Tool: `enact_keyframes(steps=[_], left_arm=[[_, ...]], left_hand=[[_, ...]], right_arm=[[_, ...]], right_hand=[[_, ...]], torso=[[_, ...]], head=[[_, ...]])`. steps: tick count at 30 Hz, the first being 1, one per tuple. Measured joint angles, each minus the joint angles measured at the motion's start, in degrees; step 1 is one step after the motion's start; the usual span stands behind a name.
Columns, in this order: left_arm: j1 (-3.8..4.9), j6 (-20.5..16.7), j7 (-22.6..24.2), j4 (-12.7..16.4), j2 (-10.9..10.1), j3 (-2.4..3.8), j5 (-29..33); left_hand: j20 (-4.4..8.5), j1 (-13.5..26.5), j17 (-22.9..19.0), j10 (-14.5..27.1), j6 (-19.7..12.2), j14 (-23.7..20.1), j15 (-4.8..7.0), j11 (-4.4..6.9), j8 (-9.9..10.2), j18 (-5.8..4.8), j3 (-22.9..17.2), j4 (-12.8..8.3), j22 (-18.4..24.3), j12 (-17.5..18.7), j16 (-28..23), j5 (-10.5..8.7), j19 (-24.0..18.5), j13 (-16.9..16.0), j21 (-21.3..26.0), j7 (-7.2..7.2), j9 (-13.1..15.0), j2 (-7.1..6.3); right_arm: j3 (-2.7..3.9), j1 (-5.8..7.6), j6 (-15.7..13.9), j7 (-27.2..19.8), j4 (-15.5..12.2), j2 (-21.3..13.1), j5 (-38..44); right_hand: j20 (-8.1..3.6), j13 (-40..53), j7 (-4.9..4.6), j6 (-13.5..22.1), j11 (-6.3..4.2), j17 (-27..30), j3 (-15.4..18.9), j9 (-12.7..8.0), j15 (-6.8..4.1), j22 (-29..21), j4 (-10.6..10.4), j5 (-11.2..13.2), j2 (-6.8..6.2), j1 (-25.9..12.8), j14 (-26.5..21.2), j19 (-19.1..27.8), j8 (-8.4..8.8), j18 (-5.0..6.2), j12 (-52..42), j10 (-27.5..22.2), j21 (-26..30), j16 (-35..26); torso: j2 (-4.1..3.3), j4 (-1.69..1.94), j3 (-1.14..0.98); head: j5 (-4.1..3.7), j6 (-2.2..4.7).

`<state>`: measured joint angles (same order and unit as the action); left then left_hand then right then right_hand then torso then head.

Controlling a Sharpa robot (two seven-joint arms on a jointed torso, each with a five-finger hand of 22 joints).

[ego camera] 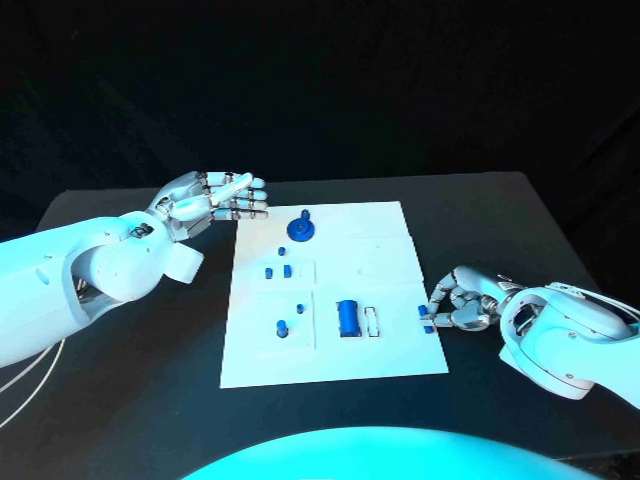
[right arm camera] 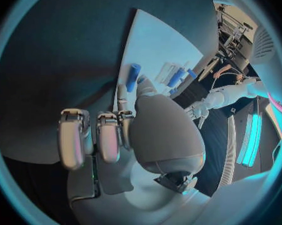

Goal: Assemble the parts on the task board

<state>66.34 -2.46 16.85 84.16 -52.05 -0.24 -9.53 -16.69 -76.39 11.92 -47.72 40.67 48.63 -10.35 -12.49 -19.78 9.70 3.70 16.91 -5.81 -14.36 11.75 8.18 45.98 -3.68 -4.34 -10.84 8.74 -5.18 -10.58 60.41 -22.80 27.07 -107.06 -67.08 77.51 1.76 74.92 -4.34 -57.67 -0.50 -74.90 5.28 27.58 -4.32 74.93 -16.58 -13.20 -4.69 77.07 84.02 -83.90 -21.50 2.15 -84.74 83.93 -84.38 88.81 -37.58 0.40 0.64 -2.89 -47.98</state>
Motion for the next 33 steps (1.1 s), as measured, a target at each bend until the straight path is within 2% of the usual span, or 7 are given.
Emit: enact_keyframes(steps=[14, 17, 19, 23, 24, 27, 33], left_arm=[[-0.01, 0.03, 0.02, 0.01, -0.13, 0.00, 0.02], [-0.01, 0.04, 0.02, 0.01, -0.15, 0.00, 0.02], [-0.01, 0.06, 0.02, 0.01, -0.16, 0.00, 0.02], [-0.01, 0.08, 0.02, 0.01, -0.20, 0.00, 0.02], [-0.01, 0.09, 0.02, 0.01, -0.20, 0.00, 0.03], [-0.01, 0.10, 0.02, 0.01, -0.21, 0.00, 0.03], [-0.02, 0.14, 0.02, 0.04, -0.21, 0.00, 0.04]], left_hand=[[0.20, 0.00, 0.00, -0.21, 0.00, 0.21, -0.21, 0.21, 0.00, 0.00, 0.00, 0.00, 0.12, 0.00, 0.00, 0.00, 0.20, 0.00, 0.22, 0.00, -0.08, 0.00], [0.20, 0.00, 0.00, -0.21, 0.00, 0.21, -0.21, 0.21, 0.00, 0.00, 0.00, 0.00, 0.12, 0.00, 0.00, 0.00, 0.20, 0.00, 0.22, 0.00, -0.08, 0.00], [0.20, 0.00, 0.00, -0.21, 0.00, 0.21, -0.21, 0.21, 0.00, 0.00, 0.00, 0.00, 0.12, 0.00, 0.00, 0.00, 0.20, 0.00, 0.22, 0.00, -0.08, 0.00], [0.20, 0.00, 0.00, -0.21, 0.00, 0.21, -0.21, 0.21, 0.00, 0.00, 0.00, 0.00, 0.12, 0.00, 0.00, 0.00, 0.20, 0.00, 0.22, 0.00, -0.08, 0.00], [0.20, 0.00, 0.00, -0.21, 0.00, 0.20, -0.21, 0.21, 0.00, 0.00, 0.00, 0.00, 0.12, 0.00, 0.00, 0.00, 0.20, 0.00, 0.22, 0.00, -0.08, 0.00], [0.20, 0.00, 0.00, -0.21, 0.00, 0.20, -0.21, 0.21, 0.00, 0.00, 0.00, 0.00, 0.12, 0.00, 0.00, 0.00, 0.20, 0.00, 0.22, 0.00, -0.07, 0.00], [0.20, -0.29, 0.00, -0.42, 0.00, 0.20, -0.21, 0.00, 0.00, 0.00, 0.00, 0.00, 0.21, 0.00, -0.29, 0.00, 0.20, 0.00, 0.22, 0.00, -0.14, 0.29]], right_arm=[[0.42, -0.21, 1.64, 1.78, 1.32, 2.03, 3.32], [0.52, -0.37, 1.90, 2.17, 1.52, 2.48, 4.53], [0.56, -0.46, 2.09, 2.42, 1.53, 2.72, 5.44], [0.62, -0.53, 2.44, 2.73, 1.24, 3.02, 7.01], [0.63, -0.54, 2.51, 2.78, 1.14, 3.08, 7.35], [0.66, -0.56, 2.66, 2.98, 0.78, 3.39, 8.33], [0.63, -0.63, 2.69, 3.79, 0.29, 3.72, 9.92]], right_hand=[[0.00, 0.00, 0.42, -1.60, 0.00, -0.05, 0.00, 0.35, 0.00, -0.01, 0.00, 1.02, -0.10, 2.06, 0.00, 0.00, -0.25, -0.60, 0.00, 0.01, -0.27, 0.00], [0.00, 0.02, 0.47, -1.74, 0.00, -0.04, -0.64, 5.29, 0.00, -0.01, 0.29, 2.80, -0.13, 4.73, 0.00, 0.00, -0.22, -0.60, 0.00, 0.00, -0.27, 0.00], [0.00, 0.04, 0.70, -1.96, 0.01, -0.04, -2.38, 6.48, 0.00, -0.01, 0.29, 4.47, -0.71, 6.76, 0.00, 0.00, -0.20, -0.59, 0.00, 0.00, -0.35, 0.00], [0.00, 0.01, 0.67, -2.35, 0.01, -0.04, -5.33, 7.19, 0.01, -0.02, -0.05, 2.86, -1.85, 8.66, 0.00, 0.00, 1.25, -0.57, 0.00, 0.01, -0.61, 0.00], [0.00, 0.01, 0.69, -2.54, 0.01, -0.04, -5.97, 7.13, 0.01, -0.02, -0.07, 1.99, -2.10, 8.91, 0.00, 0.00, 1.49, -0.57, 0.00, 0.01, -0.72, 0.00], [0.00, 0.00, 0.72, -2.95, 0.01, -0.04, -8.11, 2.47, 0.01, -0.02, -0.75, -3.28, -2.93, 9.90, 0.00, 0.00, 1.87, -0.54, 0.00, 0.01, -0.72, 0.00], [0.00, -0.01, 0.76, -3.44, 0.02, -0.03, -10.83, -1.10, 0.01, -0.02, -3.21, -5.90, -3.46, 10.71, 0.01, 0.00, 2.02, -0.52, 0.00, 0.01, -0.72, 0.00]], torso=[[0.00, -0.03, -0.07], [-0.01, -0.03, -0.08], [0.00, -0.03, -0.07], [0.00, -0.04, -0.05], [0.00, -0.04, -0.05], [0.01, -0.04, -0.03], [0.01, 0.00, -0.02]], head=[[0.16, -0.21], [0.15, -0.25], [0.16, -0.29], [0.15, -0.30], [0.13, -0.30], [0.07, -0.21], [0.07, -0.07]])
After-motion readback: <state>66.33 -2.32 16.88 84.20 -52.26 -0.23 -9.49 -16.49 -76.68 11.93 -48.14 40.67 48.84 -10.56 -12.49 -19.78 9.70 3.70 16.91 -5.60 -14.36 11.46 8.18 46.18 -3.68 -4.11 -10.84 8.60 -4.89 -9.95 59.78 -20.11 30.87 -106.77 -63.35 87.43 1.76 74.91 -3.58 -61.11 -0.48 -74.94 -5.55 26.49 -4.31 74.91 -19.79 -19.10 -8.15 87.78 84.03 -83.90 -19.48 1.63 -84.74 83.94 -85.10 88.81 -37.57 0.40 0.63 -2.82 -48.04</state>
